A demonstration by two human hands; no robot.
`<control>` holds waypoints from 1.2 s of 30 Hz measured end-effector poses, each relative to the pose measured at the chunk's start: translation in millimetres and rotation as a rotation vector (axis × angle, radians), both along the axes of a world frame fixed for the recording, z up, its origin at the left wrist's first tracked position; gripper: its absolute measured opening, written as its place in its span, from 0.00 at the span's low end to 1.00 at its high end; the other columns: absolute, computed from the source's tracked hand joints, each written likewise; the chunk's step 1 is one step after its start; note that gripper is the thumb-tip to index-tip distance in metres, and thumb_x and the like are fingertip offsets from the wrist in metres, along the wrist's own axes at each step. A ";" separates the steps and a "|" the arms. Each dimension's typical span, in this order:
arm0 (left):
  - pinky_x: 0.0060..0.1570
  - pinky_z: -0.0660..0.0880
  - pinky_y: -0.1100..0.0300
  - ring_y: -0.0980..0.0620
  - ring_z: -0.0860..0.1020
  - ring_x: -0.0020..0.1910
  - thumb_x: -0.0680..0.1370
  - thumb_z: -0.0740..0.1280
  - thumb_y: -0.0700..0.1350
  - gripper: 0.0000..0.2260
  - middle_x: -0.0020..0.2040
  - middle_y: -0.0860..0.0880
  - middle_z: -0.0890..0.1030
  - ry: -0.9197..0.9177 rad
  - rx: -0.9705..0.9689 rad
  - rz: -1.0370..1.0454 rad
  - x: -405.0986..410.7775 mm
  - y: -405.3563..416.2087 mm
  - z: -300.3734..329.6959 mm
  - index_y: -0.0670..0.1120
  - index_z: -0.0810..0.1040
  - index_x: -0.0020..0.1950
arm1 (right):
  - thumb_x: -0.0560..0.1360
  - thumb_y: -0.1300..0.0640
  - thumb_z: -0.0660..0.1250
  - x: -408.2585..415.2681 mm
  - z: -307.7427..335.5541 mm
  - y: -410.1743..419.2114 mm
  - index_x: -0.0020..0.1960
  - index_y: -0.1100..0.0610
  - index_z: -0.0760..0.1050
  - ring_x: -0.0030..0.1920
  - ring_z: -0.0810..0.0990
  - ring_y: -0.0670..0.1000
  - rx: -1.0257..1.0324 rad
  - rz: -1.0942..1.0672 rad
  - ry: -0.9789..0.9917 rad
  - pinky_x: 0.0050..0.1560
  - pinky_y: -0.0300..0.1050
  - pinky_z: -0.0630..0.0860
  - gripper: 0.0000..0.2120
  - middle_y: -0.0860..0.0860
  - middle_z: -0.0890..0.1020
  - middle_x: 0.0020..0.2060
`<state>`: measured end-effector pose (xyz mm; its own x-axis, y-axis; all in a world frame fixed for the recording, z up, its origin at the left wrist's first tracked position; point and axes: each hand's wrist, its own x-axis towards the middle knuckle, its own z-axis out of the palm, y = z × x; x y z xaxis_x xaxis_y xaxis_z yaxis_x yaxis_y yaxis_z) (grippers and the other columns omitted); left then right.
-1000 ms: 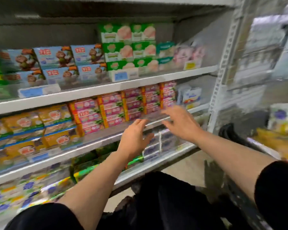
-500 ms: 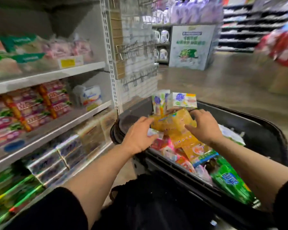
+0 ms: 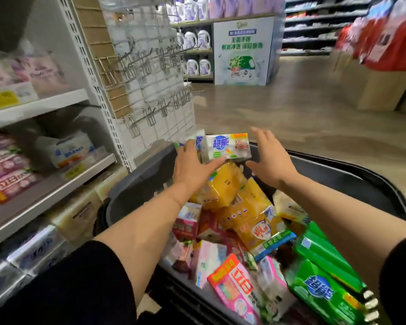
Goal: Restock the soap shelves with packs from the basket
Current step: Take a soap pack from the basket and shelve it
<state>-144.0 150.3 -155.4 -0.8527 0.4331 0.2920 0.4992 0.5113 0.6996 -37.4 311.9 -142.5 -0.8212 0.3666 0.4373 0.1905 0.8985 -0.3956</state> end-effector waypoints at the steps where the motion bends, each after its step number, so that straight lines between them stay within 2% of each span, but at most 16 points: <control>1: 0.65 0.69 0.51 0.45 0.70 0.67 0.68 0.73 0.64 0.39 0.67 0.44 0.71 0.006 0.036 0.000 -1.5 3.1 -7.0 0.47 0.65 0.73 | 0.70 0.63 0.71 -5.6 1.0 5.6 0.76 0.57 0.56 0.67 0.67 0.61 0.033 0.026 -0.015 0.65 0.51 0.65 0.39 0.57 0.64 0.72; 4: 0.65 0.71 0.49 0.49 0.73 0.65 0.69 0.69 0.66 0.37 0.65 0.47 0.73 -0.057 0.159 -0.069 0.2 2.0 -26.5 0.53 0.66 0.74 | 0.67 0.63 0.73 -22.2 -3.0 15.8 0.77 0.55 0.54 0.69 0.66 0.60 0.099 0.088 -0.092 0.67 0.51 0.65 0.44 0.53 0.60 0.75; 7: 0.65 0.72 0.51 0.53 0.73 0.64 0.72 0.68 0.64 0.34 0.68 0.50 0.71 -0.114 0.154 -0.136 -3.5 -6.0 -31.5 0.56 0.63 0.76 | 0.68 0.62 0.73 -36.0 -12.6 17.6 0.74 0.56 0.61 0.67 0.70 0.59 0.063 0.157 -0.042 0.65 0.51 0.69 0.38 0.54 0.65 0.72; 8: 0.63 0.73 0.55 0.54 0.73 0.63 0.73 0.68 0.63 0.34 0.68 0.51 0.71 -0.128 0.155 -0.157 -4.0 -9.0 -29.6 0.56 0.63 0.76 | 0.68 0.62 0.73 -38.4 -13.0 17.8 0.72 0.57 0.65 0.64 0.73 0.59 0.041 0.178 0.003 0.61 0.51 0.72 0.35 0.54 0.69 0.69; 10: 0.56 0.72 0.70 0.59 0.74 0.59 0.70 0.69 0.63 0.37 0.67 0.52 0.73 -0.169 0.203 -0.179 -4.9 -12.6 -26.3 0.54 0.63 0.76 | 0.67 0.62 0.74 -39.2 -10.8 18.5 0.68 0.58 0.68 0.57 0.77 0.58 0.045 0.219 0.075 0.53 0.49 0.74 0.31 0.54 0.73 0.62; 12: 0.51 0.73 0.74 0.62 0.76 0.57 0.67 0.70 0.61 0.39 0.66 0.51 0.75 -0.243 0.309 -0.194 -2.7 -12.6 -21.8 0.51 0.63 0.76 | 0.66 0.64 0.74 -35.9 -5.9 17.9 0.66 0.59 0.69 0.55 0.76 0.56 0.092 0.264 0.147 0.49 0.41 0.71 0.30 0.53 0.72 0.61; 14: 0.55 0.76 0.68 0.61 0.78 0.56 0.66 0.71 0.61 0.40 0.63 0.51 0.77 -0.317 0.407 -0.179 0.7 -10.9 -14.4 0.50 0.65 0.74 | 0.65 0.66 0.72 -30.4 1.1 11.8 0.66 0.59 0.69 0.55 0.74 0.53 0.127 0.309 0.220 0.47 0.35 0.66 0.30 0.51 0.71 0.61; 16: 0.54 0.77 0.63 0.64 0.80 0.52 0.66 0.75 0.57 0.31 0.57 0.54 0.80 -0.361 0.487 -0.144 3.6 -11.5 -5.1 0.53 0.71 0.66 | 0.65 0.67 0.71 -26.8 8.1 1.3 0.66 0.59 0.69 0.56 0.73 0.51 0.152 0.375 0.276 0.48 0.33 0.66 0.31 0.51 0.70 0.61; 18: 0.53 0.79 0.55 0.59 0.82 0.50 0.63 0.80 0.55 0.27 0.53 0.53 0.82 -0.375 0.533 -0.082 3.6 -18.2 3.5 0.54 0.74 0.57 | 0.66 0.66 0.73 -28.2 10.6 -12.0 0.66 0.59 0.69 0.56 0.74 0.51 0.159 0.427 0.302 0.51 0.35 0.69 0.30 0.51 0.70 0.61; 20: 0.54 0.79 0.47 0.52 0.82 0.51 0.57 0.79 0.60 0.30 0.52 0.50 0.83 -0.344 0.534 -0.009 0.5 -32.2 11.0 0.52 0.75 0.55 | 0.65 0.66 0.75 -34.8 8.7 -22.8 0.67 0.57 0.67 0.55 0.74 0.50 0.056 0.417 0.307 0.52 0.43 0.75 0.33 0.49 0.69 0.61; 23: 0.55 0.78 0.45 0.51 0.82 0.51 0.58 0.79 0.62 0.31 0.51 0.51 0.82 -0.265 0.544 0.174 -13.2 -67.2 12.5 0.50 0.74 0.54 | 0.65 0.65 0.75 -47.9 3.6 -30.7 0.72 0.54 0.61 0.63 0.72 0.52 -0.159 0.328 0.190 0.60 0.53 0.74 0.40 0.49 0.68 0.66; 26: 0.54 0.78 0.43 0.48 0.80 0.50 0.51 0.74 0.69 0.38 0.51 0.49 0.81 -0.237 0.527 0.417 -25.9 -105.8 8.0 0.50 0.74 0.53 | 0.69 0.58 0.74 -62.3 -3.2 -38.5 0.70 0.56 0.63 0.64 0.71 0.54 -0.126 0.252 0.044 0.59 0.47 0.70 0.34 0.53 0.72 0.64; 28: 0.53 0.79 0.45 0.49 0.81 0.50 0.49 0.74 0.69 0.41 0.51 0.50 0.81 -0.281 0.589 0.503 -31.5 -119.3 5.2 0.50 0.74 0.55 | 0.69 0.53 0.75 -76.4 -6.7 -49.7 0.70 0.55 0.62 0.63 0.72 0.55 -0.154 0.210 -0.020 0.58 0.48 0.71 0.34 0.54 0.73 0.63; 31: 0.53 0.78 0.45 0.49 0.80 0.50 0.54 0.76 0.67 0.37 0.51 0.50 0.80 -0.259 0.560 0.511 -31.0 -119.5 6.9 0.47 0.74 0.56 | 0.67 0.44 0.76 -99.6 -8.4 -62.7 0.70 0.54 0.60 0.61 0.75 0.58 -0.241 0.081 -0.094 0.55 0.52 0.75 0.40 0.54 0.74 0.63; 33: 0.56 0.76 0.46 0.48 0.78 0.52 0.60 0.78 0.62 0.33 0.53 0.49 0.79 -0.231 0.514 0.496 -30.3 -117.3 6.6 0.46 0.73 0.57 | 0.67 0.40 0.75 -109.9 -8.1 -65.1 0.67 0.55 0.61 0.59 0.77 0.59 -0.248 -0.014 -0.187 0.50 0.51 0.73 0.38 0.55 0.77 0.61; 36: 0.57 0.76 0.48 0.49 0.78 0.54 0.62 0.78 0.61 0.34 0.56 0.49 0.79 -0.233 0.539 0.503 -33.8 -118.2 4.2 0.45 0.73 0.60 | 0.68 0.36 0.72 -116.1 -6.1 -64.3 0.64 0.58 0.63 0.58 0.78 0.58 -0.233 -0.107 -0.334 0.48 0.50 0.70 0.36 0.54 0.79 0.58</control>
